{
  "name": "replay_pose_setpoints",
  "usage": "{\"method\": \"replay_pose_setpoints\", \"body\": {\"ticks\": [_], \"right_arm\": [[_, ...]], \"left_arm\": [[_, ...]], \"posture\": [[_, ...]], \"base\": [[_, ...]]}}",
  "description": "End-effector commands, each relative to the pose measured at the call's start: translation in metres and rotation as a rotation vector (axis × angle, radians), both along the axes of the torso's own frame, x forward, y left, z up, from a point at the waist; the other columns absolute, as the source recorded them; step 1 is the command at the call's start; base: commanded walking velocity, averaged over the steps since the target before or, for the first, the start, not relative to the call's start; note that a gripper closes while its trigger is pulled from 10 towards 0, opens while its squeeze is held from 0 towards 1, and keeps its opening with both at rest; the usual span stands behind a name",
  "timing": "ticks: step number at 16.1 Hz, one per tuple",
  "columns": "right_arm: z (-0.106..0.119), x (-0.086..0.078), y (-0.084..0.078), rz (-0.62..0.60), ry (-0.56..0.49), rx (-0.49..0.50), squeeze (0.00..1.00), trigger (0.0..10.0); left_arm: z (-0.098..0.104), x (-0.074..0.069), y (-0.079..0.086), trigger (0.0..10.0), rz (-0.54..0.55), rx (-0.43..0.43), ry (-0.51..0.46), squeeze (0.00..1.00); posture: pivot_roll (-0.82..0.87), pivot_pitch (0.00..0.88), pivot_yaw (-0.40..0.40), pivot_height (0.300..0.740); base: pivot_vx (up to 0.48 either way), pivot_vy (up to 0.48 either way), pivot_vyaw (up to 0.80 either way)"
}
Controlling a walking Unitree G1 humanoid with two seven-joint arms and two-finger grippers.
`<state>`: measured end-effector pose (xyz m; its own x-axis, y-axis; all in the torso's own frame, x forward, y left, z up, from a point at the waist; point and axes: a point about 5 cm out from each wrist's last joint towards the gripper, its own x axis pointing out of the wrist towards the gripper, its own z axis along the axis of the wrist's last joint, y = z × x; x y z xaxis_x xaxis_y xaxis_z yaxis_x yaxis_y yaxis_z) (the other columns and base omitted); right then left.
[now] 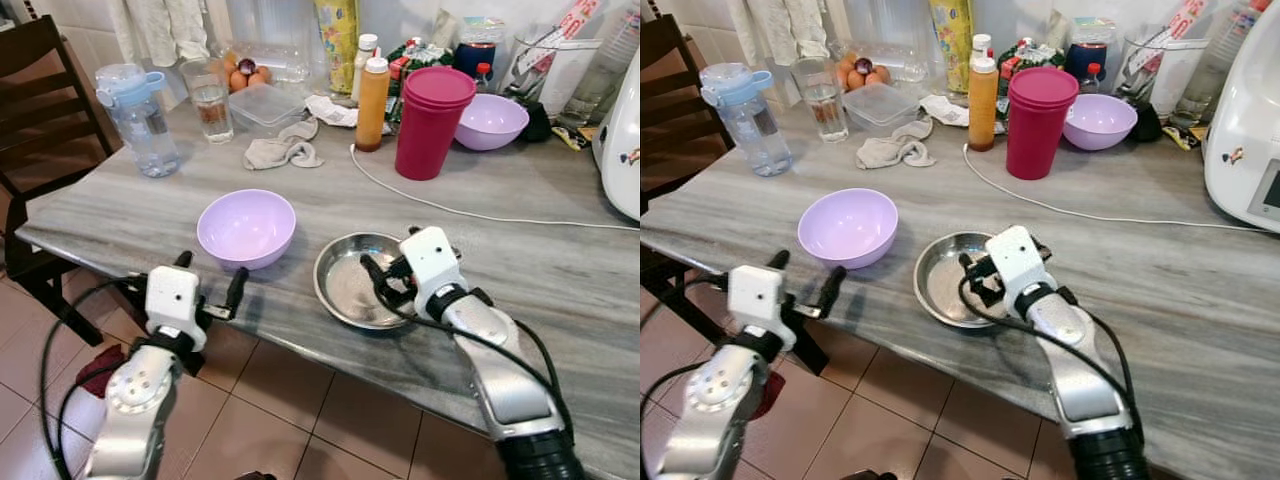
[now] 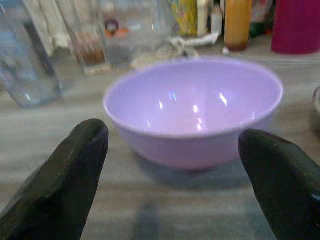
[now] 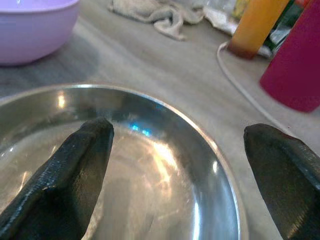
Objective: Setting the table
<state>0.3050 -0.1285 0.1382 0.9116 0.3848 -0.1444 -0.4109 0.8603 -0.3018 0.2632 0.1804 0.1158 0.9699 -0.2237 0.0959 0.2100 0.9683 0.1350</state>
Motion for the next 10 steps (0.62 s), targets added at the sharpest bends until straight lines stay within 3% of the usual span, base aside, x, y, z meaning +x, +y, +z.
{"method": "replay_pose_setpoints", "body": {"ticks": [1, 2, 5, 10], "right_arm": [[0.003, 0.001, 0.000, 0.016, 0.010, 0.002, 0.12, 10.0], [0.001, 0.001, -0.001, 0.030, 0.040, -0.011, 0.00, 10.0], [-0.005, 0.002, 0.001, 0.073, 0.098, -0.024, 0.00, 10.0], [-0.016, 0.009, 0.019, 0.139, 0.176, -0.004, 0.00, 10.0]], "left_arm": [[0.005, -0.004, 0.001, 10.0, -0.019, 0.022, -0.024, 0.00], [0.007, -0.007, 0.000, 10.0, -0.028, 0.022, -0.031, 0.00], [0.006, -0.011, -0.001, 10.0, -0.036, 0.027, -0.029, 0.00], [0.018, -0.011, -0.010, 10.0, -0.078, -0.007, -0.070, 0.00]], "posture": [[-0.15, 0.085, 0.038, 0.740], [-0.15, 0.088, 0.034, 0.740], [-0.15, 0.088, 0.034, 0.740], [-0.14, 0.091, 0.032, 0.740]], "base": [[0.000, 0.000, 0.00], [0.000, 0.000, 0.00], [0.000, 0.000, 0.00], [0.000, 0.000, 0.00]]}}
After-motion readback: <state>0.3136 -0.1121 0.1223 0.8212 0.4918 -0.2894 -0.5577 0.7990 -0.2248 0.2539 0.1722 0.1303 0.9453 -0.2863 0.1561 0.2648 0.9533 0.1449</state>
